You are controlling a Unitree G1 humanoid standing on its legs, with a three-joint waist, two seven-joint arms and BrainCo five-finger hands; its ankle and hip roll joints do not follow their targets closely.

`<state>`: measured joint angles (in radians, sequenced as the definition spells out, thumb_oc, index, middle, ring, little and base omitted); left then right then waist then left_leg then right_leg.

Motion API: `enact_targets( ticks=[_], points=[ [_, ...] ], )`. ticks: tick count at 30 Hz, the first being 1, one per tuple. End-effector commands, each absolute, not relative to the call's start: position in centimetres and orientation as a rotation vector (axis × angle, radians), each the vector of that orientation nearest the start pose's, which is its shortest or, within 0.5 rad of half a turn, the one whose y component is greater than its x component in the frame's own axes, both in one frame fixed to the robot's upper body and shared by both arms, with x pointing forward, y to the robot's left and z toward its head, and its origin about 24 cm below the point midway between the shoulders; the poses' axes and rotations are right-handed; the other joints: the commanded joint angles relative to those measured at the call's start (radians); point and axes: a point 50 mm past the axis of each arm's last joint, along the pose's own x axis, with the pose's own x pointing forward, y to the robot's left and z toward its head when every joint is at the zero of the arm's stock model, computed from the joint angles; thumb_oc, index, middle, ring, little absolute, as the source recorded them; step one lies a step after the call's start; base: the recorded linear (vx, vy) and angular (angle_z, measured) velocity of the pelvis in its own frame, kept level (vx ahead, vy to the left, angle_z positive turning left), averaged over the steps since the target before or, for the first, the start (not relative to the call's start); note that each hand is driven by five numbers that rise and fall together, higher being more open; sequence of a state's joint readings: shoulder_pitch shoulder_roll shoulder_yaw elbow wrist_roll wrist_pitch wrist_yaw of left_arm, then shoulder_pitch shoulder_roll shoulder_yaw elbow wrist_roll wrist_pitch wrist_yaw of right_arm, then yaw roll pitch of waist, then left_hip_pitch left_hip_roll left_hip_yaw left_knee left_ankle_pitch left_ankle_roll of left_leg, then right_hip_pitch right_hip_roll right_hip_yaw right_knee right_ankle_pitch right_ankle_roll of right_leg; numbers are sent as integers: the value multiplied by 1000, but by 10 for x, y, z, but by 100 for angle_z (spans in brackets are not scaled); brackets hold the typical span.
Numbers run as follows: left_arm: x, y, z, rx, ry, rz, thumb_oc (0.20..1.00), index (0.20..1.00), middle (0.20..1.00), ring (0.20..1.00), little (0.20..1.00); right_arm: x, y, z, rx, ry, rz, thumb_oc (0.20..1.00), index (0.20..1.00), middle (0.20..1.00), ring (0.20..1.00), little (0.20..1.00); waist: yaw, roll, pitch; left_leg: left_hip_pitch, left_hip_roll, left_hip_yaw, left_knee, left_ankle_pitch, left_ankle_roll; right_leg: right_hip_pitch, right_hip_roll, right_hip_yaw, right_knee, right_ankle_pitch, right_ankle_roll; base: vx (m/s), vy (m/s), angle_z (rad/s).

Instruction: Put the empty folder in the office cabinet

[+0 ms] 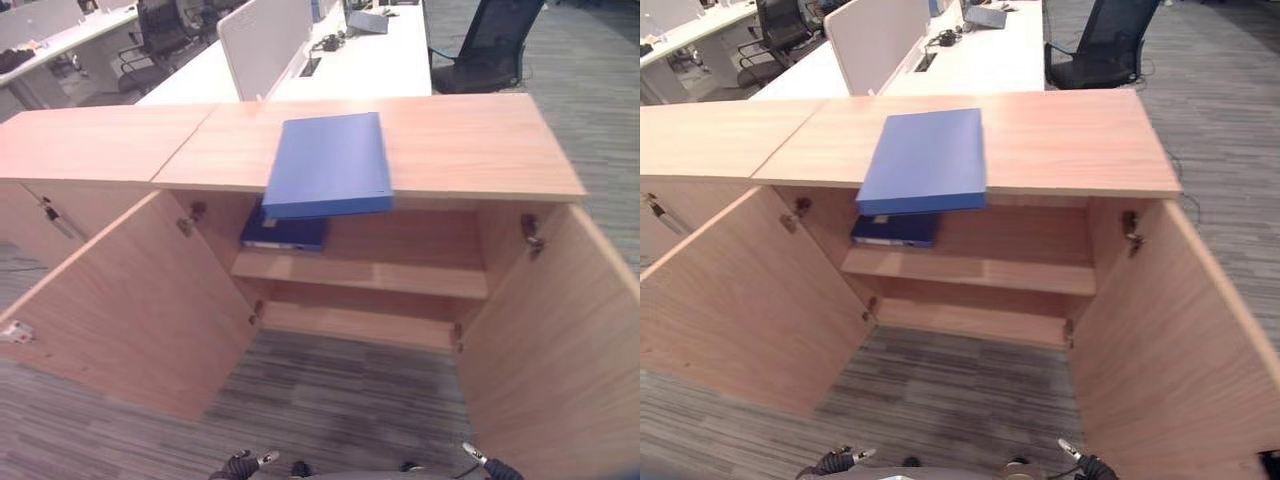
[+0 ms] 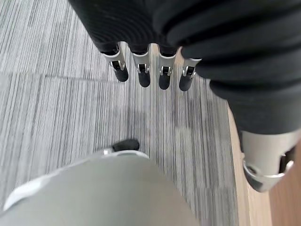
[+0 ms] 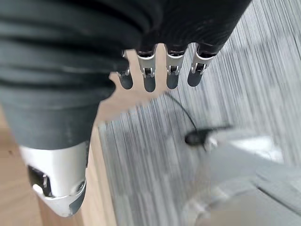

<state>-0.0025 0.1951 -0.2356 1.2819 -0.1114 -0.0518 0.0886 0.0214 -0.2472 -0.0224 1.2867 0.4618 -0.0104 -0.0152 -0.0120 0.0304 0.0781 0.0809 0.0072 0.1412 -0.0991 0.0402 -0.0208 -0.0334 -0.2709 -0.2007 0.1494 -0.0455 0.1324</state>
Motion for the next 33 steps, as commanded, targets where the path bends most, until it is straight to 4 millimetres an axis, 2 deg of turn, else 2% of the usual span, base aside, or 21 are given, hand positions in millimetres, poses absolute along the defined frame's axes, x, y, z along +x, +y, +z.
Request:
enact_targets(
  ticks=[1,3,5,6,7,8,10,11,13,15,16,18,20,23,24,25,26,27,29,30,33],
  points=[
    [98,217,-161,199,1137,93,1000,1000,1000,1000,1000,89,-248,-159,201,1158,-462,1000,1000,1000,1000,1000,27,-2,43,-30,-8,-17,12,-90,22,22,-146,-78,-65,173,67,-52,380,5],
    [100,219,-160,176,1125,98,1000,1000,1000,1000,1000,92,-244,-159,211,1150,-445,1000,1000,1000,1000,1000,25,14,56,-14,-24,-15,12,-98,34,29,-134,-100,0,134,42,-10,296,-31],
    [106,220,-157,154,1096,110,1000,1000,1000,1000,1000,95,-240,-160,226,1142,-435,1000,1000,1000,1000,1000,15,22,64,0,-39,-23,12,-97,45,20,-67,-56,53,77,14,26,188,-20],
    [106,220,-157,154,1096,110,1000,1000,1000,1000,1000,95,-240,-160,226,1142,-435,1000,1000,1000,1000,1000,16,22,62,-3,-38,-23,12,-96,45,17,-66,-56,51,79,14,25,118,3],
    [113,220,-154,124,1056,123,1000,1000,1000,1000,1000,97,-238,-160,235,1136,-430,1000,1000,1000,1000,1000,13,24,64,-2,-44,-26,12,-94,49,4,-13,-41,66,49,-1,-3,75,-4],
    [131,220,-143,82,953,150,1000,1000,1000,1000,1000,103,-233,-159,241,1116,-421,1000,1000,1000,1000,1000,13,19,73,-1,-56,-31,12,-86,53,-6,89,-45,35,21,-20,-23,57,-3],
    [150,215,-128,57,846,110,1000,1000,1000,1000,1000,104,-232,-159,226,1119,-407,1000,1000,1000,1000,1000,20,8,80,4,-70,-37,12,-78,54,32,150,-45,-56,14,-28,-7,-13,4],
    [150,215,-128,57,846,110,1000,1000,1000,1000,1000,104,-232,-159,226,1119,-407,1000,1000,1000,1000,1000,20,8,78,1,-70,-37,12,-76,54,31,150,-45,-59,17,-29,14,-20,20],
    [164,215,-110,17,734,102,1000,1000,1000,1000,1000,101,-235,-159,215,1131,-412,1000,1000,1000,1000,1000,27,6,72,5,-71,-35,12,-75,55,45,177,-24,-104,32,-30,24,-31,26],
    [175,216,-85,9,598,70,1000,1000,1000,1000,1000,102,-236,-158,217,1118,-424,1000,1000,1000,1000,1000,33,5,51,3,-71,-31,12,-77,52,78,188,-46,-167,44,-26,67,-52,-6],
    [184,221,-58,28,468,56,1000,1000,1000,1000,1000,98,-236,-159,232,1121,-443,1000,1000,1000,1000,1000,37,2,37,13,-67,-33,12,-86,51,101,202,-35,-211,52,-26,96,-78,-10],
    [194,228,-23,90,309,72,1000,1000,1000,1000,1000,93,-232,-161,244,1135,-446,1000,1000,1000,1000,1000,46,-8,30,22,-62,-35,12,-92,48,124,204,-39,-236,57,-22,79,-84,-5],
    [195,231,-11,120,257,89,1000,1000,1000,1000,1000,92,-229,-162,247,1140,-437,1000,1000,1000,1000,1000,49,-14,25,23,-60,-36,12,-92,47,127,204,-41,-237,56,-22,40,-50,-4],
    [208,236,40,302,9,149,1000,1000,1000,1000,1000,86,-217,-165,262,1154,-418,1000,1000,1000,1000,1000,55,-32,23,46,-52,-37,12,-107,41,150,206,-39,-237,42,-20,72,-71,1],
    [212,235,65,380,-125,201,1000,1000,1000,1000,1000,82,-212,-167,264,1161,-409,1000,1000,1000,1000,1000,57,-39,21,57,-47,-38,12,-117,38,161,208,-42,-237,36,-19,73,-85,-1],
    [214,235,80,457,-205,226,1000,1000,1000,1000,1000,79,-208,-168,267,1167,-404,1000,1000,1000,1000,1000,55,-44,20,62,-44,-37,12,-122,36,167,208,-43,-237,33,-18,50,-60,0],
    [214,235,80,458,-206,227,1000,1000,1000,1000,1000,80,-208,-168,268,1167,-403,1000,1000,1000,1000,1000,55,-45,20,60,-45,-37,12,-117,36,164,207,-43,-237,36,-19,30,-52,6],
    [217,230,104,552,-342,254,1000,1000,1000,1000,1000,76,-203,-169,265,1178,-400,1000,1000,1000,1000,1000,52,-51,17,63,-43,-36,12,-122,33,167,207,-43,-237,35,-18,19,-45,5],
    [218,227,113,589,-397,255,1000,1000,1000,1000,1000,74,-202,-170,264,1186,-399,1000,1000,1000,1000,1000,50,-54,15,65,-42,-35,12,-124,31,169,207,-43,-237,34,-17,27,-44,2],
    [225,215,134,662,-519,207,1000,1000,1000,1000,1000,69,-200,-171,247,1210,-388,1000,1000,1000,1000,1000,43,-59,8,68,-38,-31,12,-128,27,171,207,-41,-237,33,-15,0,0,0],
    [234,204,146,727,-609,170,1000,1000,1000,1000,1000,68,-199,-172,237,1222,-385,1000,1000,1000,1000,1000,37,-62,4,70,-35,-28,12,-130,25,172,207,-39,-237,34,-13,9,-15,0]
  ],
)
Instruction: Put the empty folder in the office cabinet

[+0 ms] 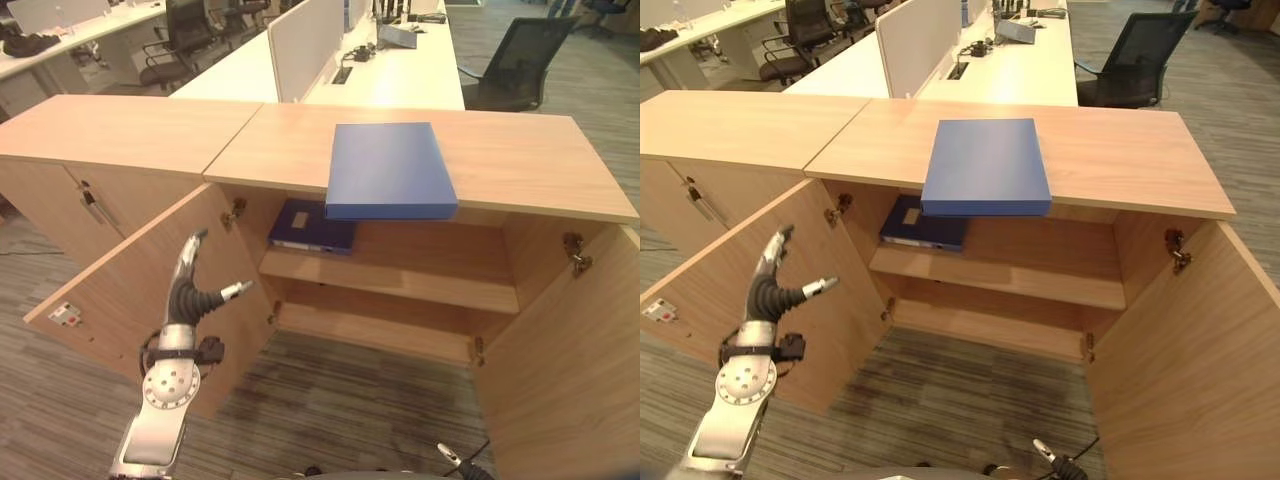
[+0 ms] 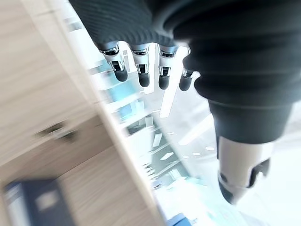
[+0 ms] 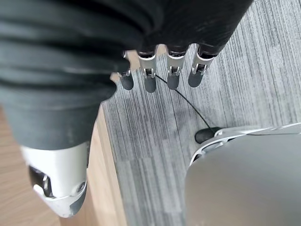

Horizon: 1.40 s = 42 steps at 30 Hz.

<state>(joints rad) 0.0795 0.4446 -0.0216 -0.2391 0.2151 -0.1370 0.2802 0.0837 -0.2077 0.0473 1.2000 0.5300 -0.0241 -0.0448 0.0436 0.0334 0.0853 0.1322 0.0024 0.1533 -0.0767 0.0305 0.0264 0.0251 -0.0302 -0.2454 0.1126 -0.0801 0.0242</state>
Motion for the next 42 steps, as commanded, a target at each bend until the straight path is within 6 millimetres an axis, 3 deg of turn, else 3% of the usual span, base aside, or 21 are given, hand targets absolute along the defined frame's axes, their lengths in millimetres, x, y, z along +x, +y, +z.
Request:
enact_targets(
  ticks=[1,2,7,16,27,30,31,32,35,37,38,42],
  points=[
    [238,198,151,760,-642,153,1000,1000,1000,1000,1000,68,-199,-172,232,1226,-381,1000,1000,1000,1000,1000,-25,-66,-8,20,-29,-36,-11,-122,-23,114,-33,9,-200,69,96,0,0,0],
    [249,185,161,833,-715,115,1000,1000,1000,1000,1000,70,-198,-172,220,1225,-372,1000,1000,1000,1000,1000,-35,-67,-15,22,-27,-30,-11,-124,-25,114,-33,13,-200,71,97,0,0,0],
    [272,158,173,947,-814,49,1000,1000,1000,1000,1000,74,-199,-172,204,1222,-372,1000,1000,1000,1000,1000,-54,-67,-27,26,-24,-19,-11,-126,-25,109,-31,27,-200,76,100,1,-2,-5],
    [318,118,179,1177,-862,-13,1000,1000,1000,1000,1000,72,-208,-171,162,1240,-382,1000,1000,1000,1000,1000,-101,-60,-49,33,-22,18,-11,-134,-20,98,-28,59,-200,88,107,-1,3,-14],
    [327,121,180,1255,-844,17,1000,1000,1000,1000,1000,64,-212,-172,158,1266,-406,1000,1000,1000,1000,1000,-108,-78,-38,50,4,23,-11,-126,-36,107,-9,62,-199,82,94,27,-74,-4],
    [331,124,191,1264,-858,66,1000,1000,1000,1000,1000,72,-215,-170,155,1241,-414,1000,1000,1000,1000,1000,-99,-123,34,-97,58,37,313,-169,-58,99,-7,69,-123,45,48,-99,-222,4],
    [332,125,193,1253,-852,83,1000,1000,1000,1000,1000,74,-217,-169,147,1237,-423,1000,1000,1000,1000,1000,-93,-123,49,-157,70,27,431,-157,-56,99,-1,67,-114,41,34,-125,-182,7],
    [334,126,195,1220,-839,112,1000,1000,1000,1000,1000,82,-224,-166,136,1208,-446,1000,1000,1000,1000,1000,-81,-124,76,-253,73,14,564,-93,-42,105,7,57,-109,28,11,-62,-119,-4],
    [335,126,197,1207,-844,132,1000,1000,1000,1000,1000,84,-228,-165,132,1200,-458,1000,1000,1000,1000,1000,-82,-120,71,-309,75,7,527,-98,-36,111,6,56,-114,16,18,40,6,-4],
    [336,128,196,1213,-838,144,1000,1000,1000,1000,1000,84,-232,-164,112,1197,-452,1000,1000,1000,1000,1000,-78,-117,59,-307,60,-11,393,-60,-42,115,-3,67,-126,14,28,144,145,-2],
    [336,128,197,1217,-838,146,1000,1000,1000,1000,1000,84,-236,-163,94,1191,-456,1000,1000,1000,1000,1000,-77,-96,55,-312,63,-20,263,11,-70,130,-2,75,-130,2,33,141,149,-19],
    [336,128,194,1231,-840,157,1000,1000,1000,1000,1000,74,-234,-166,110,1221,-471,1000,1000,1000,1000,1000,-89,-75,12,-216,34,-31,98,22,-65,149,-24,78,-132,-13,53,235,221,-21]
  ],
)
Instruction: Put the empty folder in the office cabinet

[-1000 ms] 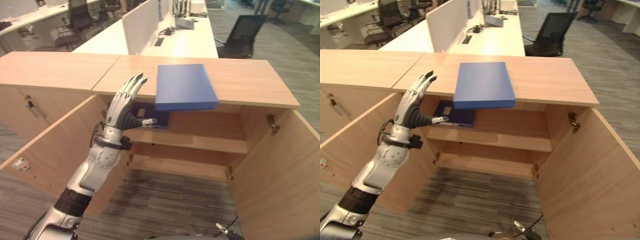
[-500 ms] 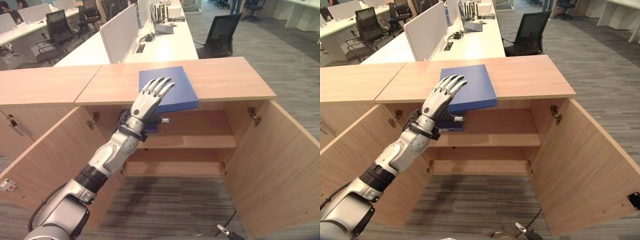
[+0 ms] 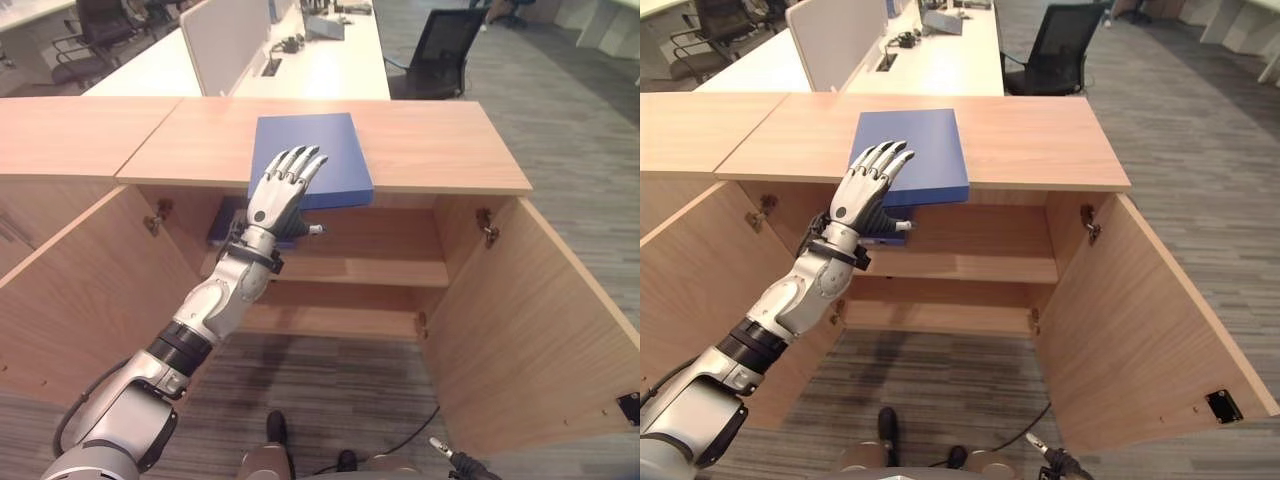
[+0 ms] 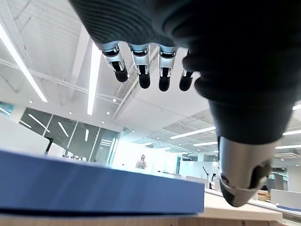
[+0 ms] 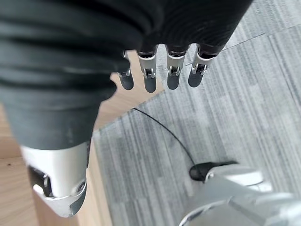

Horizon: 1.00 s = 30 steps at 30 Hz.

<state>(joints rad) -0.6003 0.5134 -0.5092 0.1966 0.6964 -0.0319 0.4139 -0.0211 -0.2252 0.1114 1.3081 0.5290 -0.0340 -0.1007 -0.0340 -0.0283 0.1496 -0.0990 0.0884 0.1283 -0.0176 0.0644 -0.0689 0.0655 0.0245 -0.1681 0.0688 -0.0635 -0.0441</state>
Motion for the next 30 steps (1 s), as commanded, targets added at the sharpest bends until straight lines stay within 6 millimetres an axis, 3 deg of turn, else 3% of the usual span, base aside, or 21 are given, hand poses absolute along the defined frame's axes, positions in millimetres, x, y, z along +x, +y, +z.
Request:
enact_targets(
  ticks=[1,7,8,9,10,11,12,13,15,16,17,30],
  points=[
    [335,130,194,1233,-841,159,1000,1000,1000,1000,1000,69,-232,-167,112,1241,-468,1000,1000,1000,1000,1000,-15,-5,-73,48,-73,-1,2,-20,40,112,-96,1,-90,-31,136,272,291,-18],
    [324,143,202,1224,-869,206,1000,1000,1000,1000,1000,69,-224,-169,104,1266,-421,1000,1000,1000,1000,1000,-7,20,-88,134,-131,22,-70,-57,86,80,-171,14,1,-45,187,156,271,-24],
    [322,144,201,1221,-864,214,1000,1000,1000,1000,1000,69,-222,-170,108,1269,-407,1000,1000,1000,1000,1000,-1,24,-81,166,-160,24,-70,-88,105,45,-221,7,117,-12,213,108,291,-10],
    [322,144,201,1221,-863,214,1000,1000,1000,1000,1000,69,-223,-170,107,1269,-407,1000,1000,1000,1000,1000,-1,23,-80,166,-162,25,-70,-88,107,41,-224,9,126,-15,215,82,349,4],
    [321,144,201,1204,-857,214,1000,1000,1000,1000,1000,73,-224,-169,109,1261,-406,1000,1000,1000,1000,1000,-8,29,-57,182,-176,24,-70,-100,120,0,-262,2,238,59,211,-13,149,-3],
    [321,145,201,1204,-857,215,1000,1000,1000,1000,1000,73,-224,-169,108,1260,-406,1000,1000,1000,1000,1000,-8,28,-56,181,-178,25,-70,-99,122,-9,-266,6,253,54,212,-36,242,13],
    [320,146,201,1203,-848,213,1000,1000,1000,1000,1000,78,-222,-168,110,1242,-400,1000,1000,1000,1000,1000,-6,33,-35,191,-171,41,-70,-114,121,-69,-302,-46,322,70,199,-33,116,7],
    [317,142,201,1192,-865,196,1000,1000,1000,1000,1000,83,-220,-167,113,1227,-392,1000,1000,1000,1000,1000,-7,33,-29,194,-166,44,-70,-125,116,-108,-293,-91,274,49,186,-32,94,-8],
    [315,142,188,1202,-826,155,1000,1000,1000,1000,1000,79,-220,-168,126,1236,-403,1000,1000,1000,1000,1000,-23,22,-13,198,-160,20,-70,-116,107,-106,-195,-54,129,27,188,18,-86,-24],
    [315,143,189,1202,-826,155,1000,1000,1000,1000,1000,80,-220,-168,126,1236,-402,1000,1000,1000,1000,1000,-23,23,-13,195,-159,21,-70,-112,107,-105,-192,-55,121,35,187,111,-134,34],
    [310,137,183,1151,-819,102,1000,1000,1000,1000,1000,74,-218,-170,141,1247,-408,1000,1000,1000,1000,1000,-13,7,-28,197,-159,27,-70,-116,106,-70,-167,-58,32,48,183,83,-64,52],
    [280,141,186,919,-843,51,1000,1000,1000,1000,1000,59,-212,-173,144,1274,-396,1000,1000,1000,1000,1000,4,-21,-79,213,-134,15,-70,-138,85,46,-115,-77,-143,75,178,85,-73,3]
  ],
)
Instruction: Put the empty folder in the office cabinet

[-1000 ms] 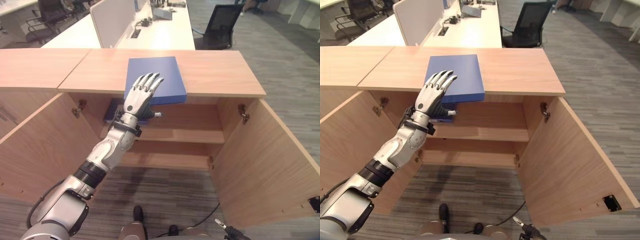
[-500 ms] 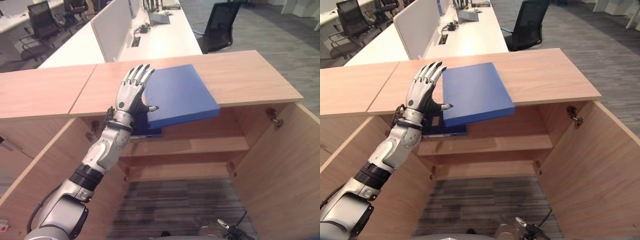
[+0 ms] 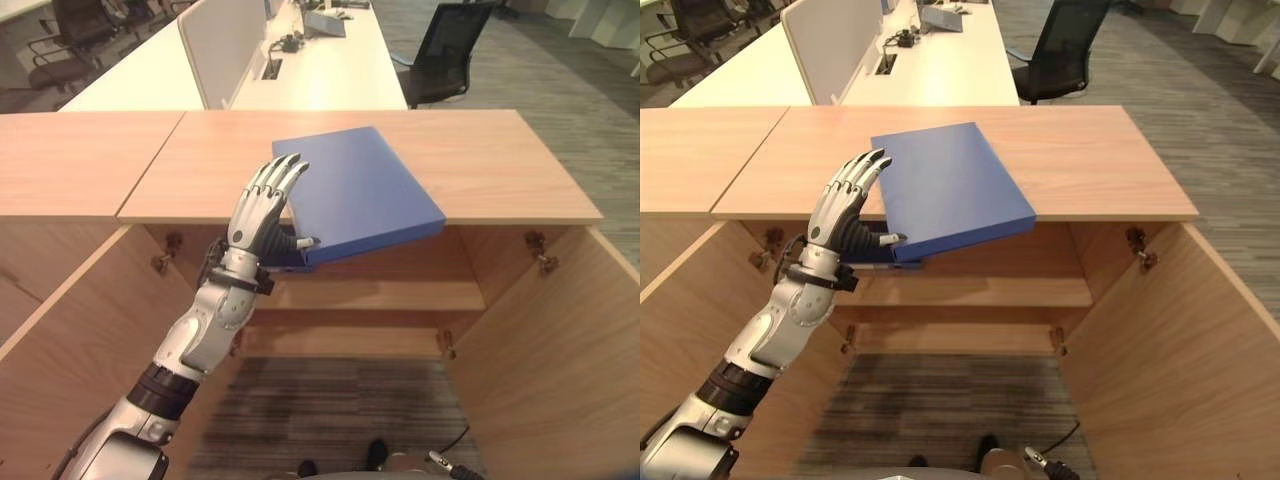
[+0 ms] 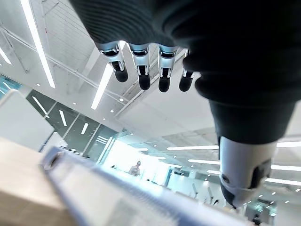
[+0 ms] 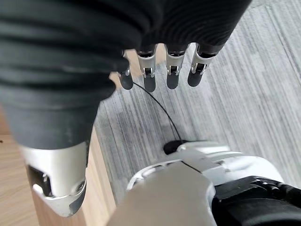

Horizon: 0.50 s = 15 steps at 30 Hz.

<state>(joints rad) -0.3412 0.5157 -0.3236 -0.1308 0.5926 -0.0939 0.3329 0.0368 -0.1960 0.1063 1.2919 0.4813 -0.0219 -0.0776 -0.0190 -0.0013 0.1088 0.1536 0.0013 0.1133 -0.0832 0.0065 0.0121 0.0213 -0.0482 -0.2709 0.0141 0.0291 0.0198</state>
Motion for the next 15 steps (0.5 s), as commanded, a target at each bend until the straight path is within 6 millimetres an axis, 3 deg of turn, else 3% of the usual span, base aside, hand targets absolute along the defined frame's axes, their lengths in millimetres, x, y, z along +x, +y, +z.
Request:
enact_targets(
  ticks=[1,15],
  points=[
    [275,141,188,887,-857,38,1000,1000,1000,1000,1000,57,-211,-173,147,1278,-392,1000,1000,1000,1000,1000,-8,-50,-41,-36,-43,29,-4,-82,1,100,-39,25,-99,-19,113,54,-54,-1],
    [253,137,186,716,-846,-70,1000,1000,1000,1000,1000,54,-208,-174,142,1281,-377,1000,1000,1000,1000,1000,1,-57,-40,-24,-29,21,-4,-85,-11,115,-22,23,-101,-37,104,20,-34,1]
  ],
)
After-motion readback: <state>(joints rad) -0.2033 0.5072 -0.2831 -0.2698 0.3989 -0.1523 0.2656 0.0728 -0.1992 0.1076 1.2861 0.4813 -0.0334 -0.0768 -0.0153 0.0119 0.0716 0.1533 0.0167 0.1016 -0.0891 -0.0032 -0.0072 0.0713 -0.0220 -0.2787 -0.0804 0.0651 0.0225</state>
